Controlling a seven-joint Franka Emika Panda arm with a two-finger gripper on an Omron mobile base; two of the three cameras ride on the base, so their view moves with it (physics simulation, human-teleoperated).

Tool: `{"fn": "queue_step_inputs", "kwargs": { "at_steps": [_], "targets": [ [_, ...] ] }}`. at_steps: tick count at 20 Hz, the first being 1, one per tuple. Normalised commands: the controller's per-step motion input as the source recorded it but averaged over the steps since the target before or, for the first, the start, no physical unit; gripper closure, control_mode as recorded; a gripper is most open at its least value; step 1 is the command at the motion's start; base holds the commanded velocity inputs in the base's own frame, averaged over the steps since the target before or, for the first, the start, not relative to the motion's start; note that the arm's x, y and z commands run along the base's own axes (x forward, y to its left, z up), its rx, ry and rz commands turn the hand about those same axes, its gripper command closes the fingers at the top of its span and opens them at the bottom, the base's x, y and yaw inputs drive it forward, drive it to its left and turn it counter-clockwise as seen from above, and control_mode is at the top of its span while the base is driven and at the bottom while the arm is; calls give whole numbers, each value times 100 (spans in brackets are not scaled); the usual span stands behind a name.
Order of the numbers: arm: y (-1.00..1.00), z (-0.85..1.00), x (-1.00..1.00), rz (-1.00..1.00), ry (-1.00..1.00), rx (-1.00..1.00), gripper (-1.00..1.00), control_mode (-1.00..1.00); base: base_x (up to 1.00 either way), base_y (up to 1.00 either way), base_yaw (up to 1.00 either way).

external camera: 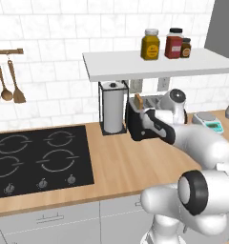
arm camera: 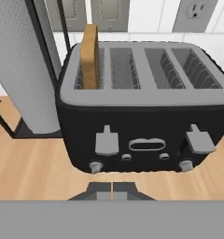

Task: Start the toaster. Once the lever pops up, take the bread to the plate on the dining counter.

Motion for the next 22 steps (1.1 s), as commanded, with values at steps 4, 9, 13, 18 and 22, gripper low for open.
{"fn": "queue_step_inputs", "kwargs": {
  "at_steps": [4, 9, 13, 18, 22],
  "targets": [
    [0, -28, 36, -2, 0, 0, 100, -100, 0, 0, 0],
    [0, 0, 30, 0, 0, 0, 100, -100, 0, 0, 0],
    [0, -13, 21, 0, 0, 0, 100, -100, 0, 0, 0],
    [0, -28, 9, 0, 0, 0, 100, -100, 0, 0, 0],
    [0, -45, 0, 0, 3, 0, 100, -100, 0, 0, 0]
  ]
}}
